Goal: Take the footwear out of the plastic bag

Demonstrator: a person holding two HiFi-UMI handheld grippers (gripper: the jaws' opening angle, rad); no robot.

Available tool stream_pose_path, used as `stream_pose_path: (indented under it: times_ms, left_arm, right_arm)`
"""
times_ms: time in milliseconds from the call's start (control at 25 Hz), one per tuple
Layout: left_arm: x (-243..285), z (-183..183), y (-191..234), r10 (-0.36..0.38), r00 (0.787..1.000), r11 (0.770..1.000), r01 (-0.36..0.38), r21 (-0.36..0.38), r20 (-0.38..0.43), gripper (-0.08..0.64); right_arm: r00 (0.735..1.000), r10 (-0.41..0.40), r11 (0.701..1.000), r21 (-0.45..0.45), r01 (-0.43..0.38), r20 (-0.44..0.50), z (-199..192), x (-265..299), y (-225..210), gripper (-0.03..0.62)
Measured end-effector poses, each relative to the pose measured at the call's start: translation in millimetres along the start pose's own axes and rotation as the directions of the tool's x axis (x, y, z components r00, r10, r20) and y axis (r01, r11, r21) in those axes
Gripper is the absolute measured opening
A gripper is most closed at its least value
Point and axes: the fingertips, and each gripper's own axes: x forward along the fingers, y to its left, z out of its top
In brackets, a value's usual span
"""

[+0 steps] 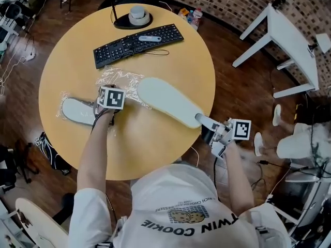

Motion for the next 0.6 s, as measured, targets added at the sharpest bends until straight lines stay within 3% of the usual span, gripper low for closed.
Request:
stream_pose_path:
  times_ms: [600]
  left_arm:
    - [1.7,-2.0,4.3,-0.023,0.999,0.997,0.025,-0.072,0.038,-0.006]
  right_arm:
    - [0.995,0.02,0.998,0.067,-0.014,-0.1,15.3,107.9,-26.6,0.069]
